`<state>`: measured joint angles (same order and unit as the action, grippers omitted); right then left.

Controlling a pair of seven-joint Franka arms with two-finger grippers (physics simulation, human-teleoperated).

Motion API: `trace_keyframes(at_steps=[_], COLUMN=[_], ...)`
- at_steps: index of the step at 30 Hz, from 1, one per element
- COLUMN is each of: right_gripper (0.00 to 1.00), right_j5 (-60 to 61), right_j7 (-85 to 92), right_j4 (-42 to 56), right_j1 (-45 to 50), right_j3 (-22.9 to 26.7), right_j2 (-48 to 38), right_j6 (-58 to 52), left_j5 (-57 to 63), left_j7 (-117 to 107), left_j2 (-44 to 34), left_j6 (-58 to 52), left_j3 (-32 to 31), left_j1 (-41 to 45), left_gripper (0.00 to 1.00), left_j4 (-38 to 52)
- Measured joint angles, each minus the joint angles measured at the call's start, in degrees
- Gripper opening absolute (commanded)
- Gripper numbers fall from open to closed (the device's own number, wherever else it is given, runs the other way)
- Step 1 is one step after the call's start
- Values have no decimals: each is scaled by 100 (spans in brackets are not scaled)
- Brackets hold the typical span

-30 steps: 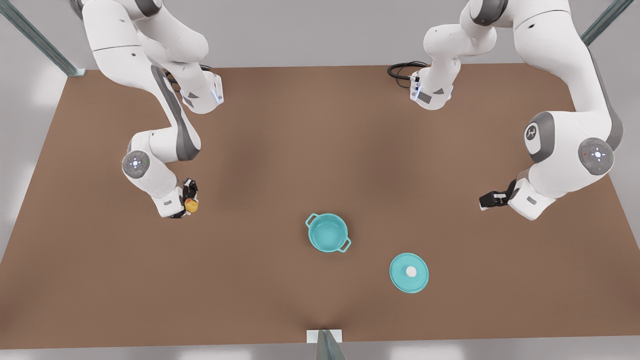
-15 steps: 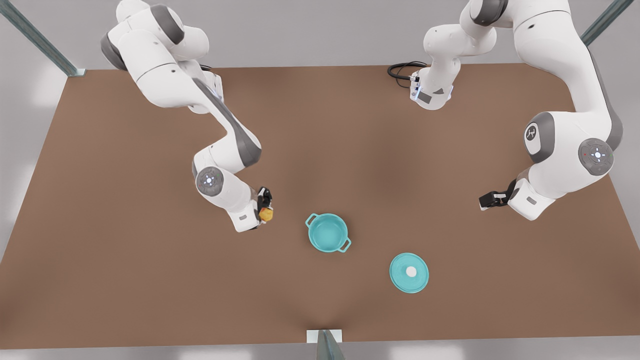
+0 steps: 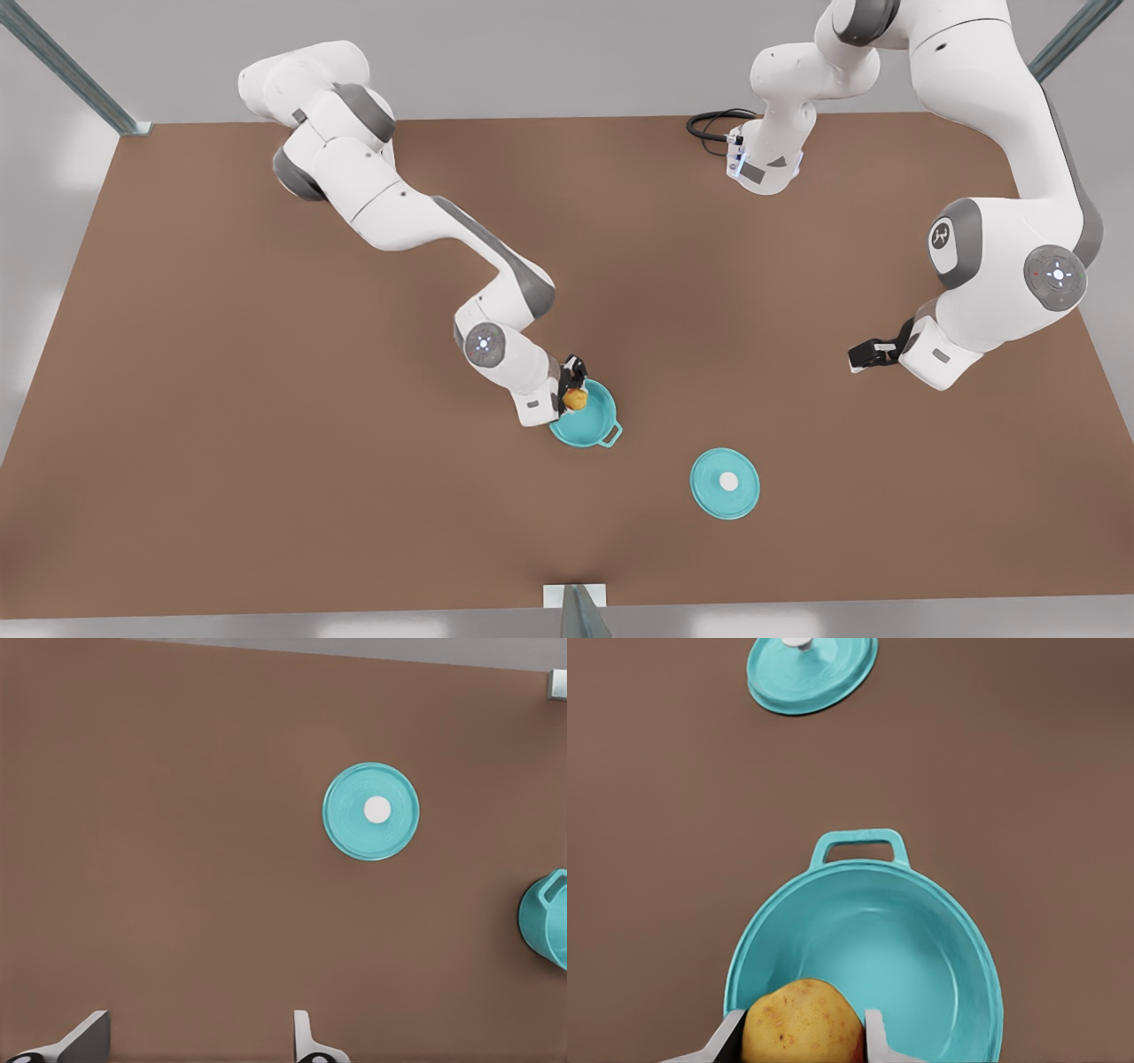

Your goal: Open the pot lid and put the potato into the pot

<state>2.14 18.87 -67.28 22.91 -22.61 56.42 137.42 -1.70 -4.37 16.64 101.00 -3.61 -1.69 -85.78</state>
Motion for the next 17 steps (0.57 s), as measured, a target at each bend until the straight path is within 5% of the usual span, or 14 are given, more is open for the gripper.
trace_keyframes(at_steps=[3,4,5,10,13,17], right_gripper=[54,97,100,100,99,97], right_j5=[1,-15,-32,-62,-73,-390], right_j7=[-213,-290,-367,-681,-788,-874], right_j4=[148,162,169,158,-209,-373], right_j1=[166,186,196,-1,-1076,-2205], right_j3=[18,23,33,298,1151,1352], right_j2=[240,260,264,-301,-1852,-2613], right_j6=[303,377,439,370,-979,-2705], left_j5=[-1,-11,-22,27,66,88], left_j7=[4,4,5,15,20,25], left_j2=[10,11,12,34,38,38], left_j6=[0,1,1,8,12,15], left_j3=[1,-1,-3,-23,-18,-16], left_j1=[2,1,1,122,144,143], left_gripper=[100,100,100,100,100,100], left_j4=[70,77,85,119,135,138])
